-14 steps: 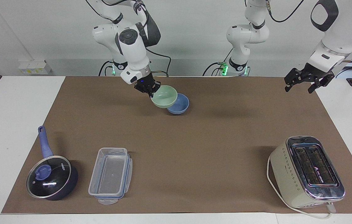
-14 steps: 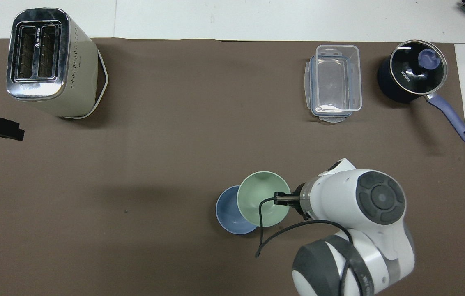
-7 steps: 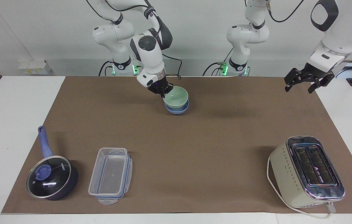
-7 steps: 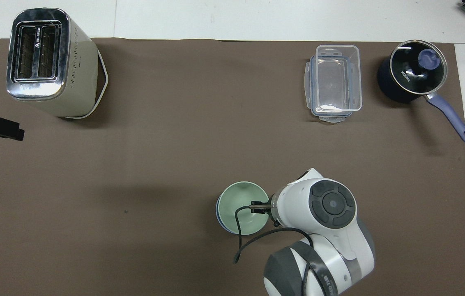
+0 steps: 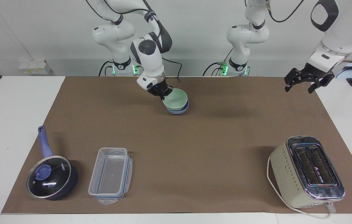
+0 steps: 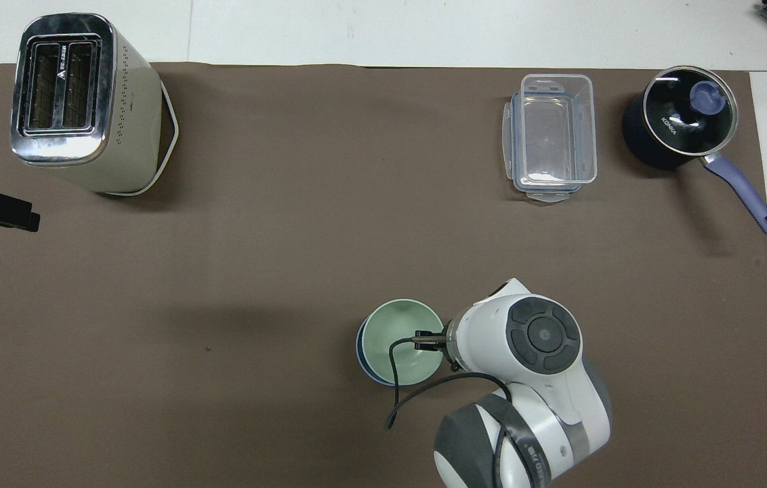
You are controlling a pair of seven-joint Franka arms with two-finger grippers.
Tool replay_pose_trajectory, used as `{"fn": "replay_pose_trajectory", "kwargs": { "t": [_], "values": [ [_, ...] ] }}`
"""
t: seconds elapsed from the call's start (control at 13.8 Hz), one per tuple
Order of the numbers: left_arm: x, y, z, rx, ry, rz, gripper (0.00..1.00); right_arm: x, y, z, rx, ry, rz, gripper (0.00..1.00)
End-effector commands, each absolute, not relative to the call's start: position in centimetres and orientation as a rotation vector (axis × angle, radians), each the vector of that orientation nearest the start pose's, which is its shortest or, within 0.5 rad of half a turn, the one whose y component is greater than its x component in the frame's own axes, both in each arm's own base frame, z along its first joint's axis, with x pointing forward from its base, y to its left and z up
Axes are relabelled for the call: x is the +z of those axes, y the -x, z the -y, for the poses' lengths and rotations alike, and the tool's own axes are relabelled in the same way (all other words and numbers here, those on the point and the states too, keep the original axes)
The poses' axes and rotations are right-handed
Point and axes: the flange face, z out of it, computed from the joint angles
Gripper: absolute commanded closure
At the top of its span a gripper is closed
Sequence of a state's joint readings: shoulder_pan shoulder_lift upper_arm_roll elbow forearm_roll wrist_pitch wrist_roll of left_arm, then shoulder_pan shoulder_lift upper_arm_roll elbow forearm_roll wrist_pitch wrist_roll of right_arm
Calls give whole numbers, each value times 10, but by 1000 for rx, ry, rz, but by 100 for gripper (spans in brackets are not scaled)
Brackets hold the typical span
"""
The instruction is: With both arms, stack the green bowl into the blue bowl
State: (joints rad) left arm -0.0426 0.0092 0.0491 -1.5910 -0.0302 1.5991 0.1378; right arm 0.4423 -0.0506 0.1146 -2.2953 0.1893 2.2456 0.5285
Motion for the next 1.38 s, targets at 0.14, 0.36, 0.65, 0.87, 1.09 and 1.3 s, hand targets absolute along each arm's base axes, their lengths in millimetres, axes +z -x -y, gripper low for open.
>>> {"fn": "replay_pose_trajectory", "kwargs": {
  "t": [0.14,0.36,0.65,0.87,1.09,1.3],
  "values": [
    [617,-558,-4,5,3153,-215,0,357,-420,-281,101,2995,-146,100],
    [617,-558,-4,5,3153,-215,0,353,-418,-281,100,2991,-133,100],
    [617,-558,-3,5,3152,-218,0,353,-418,-281,103,2988,-135,100],
    [617,-558,-4,5,3153,-215,0,353,-418,-281,107,2989,-142,83],
    [617,-558,-4,5,3153,-215,0,358,-420,-283,106,2985,-157,56],
    [617,-558,-4,5,3153,-215,0,390,-427,-282,63,2961,-160,28]
  ]
}}
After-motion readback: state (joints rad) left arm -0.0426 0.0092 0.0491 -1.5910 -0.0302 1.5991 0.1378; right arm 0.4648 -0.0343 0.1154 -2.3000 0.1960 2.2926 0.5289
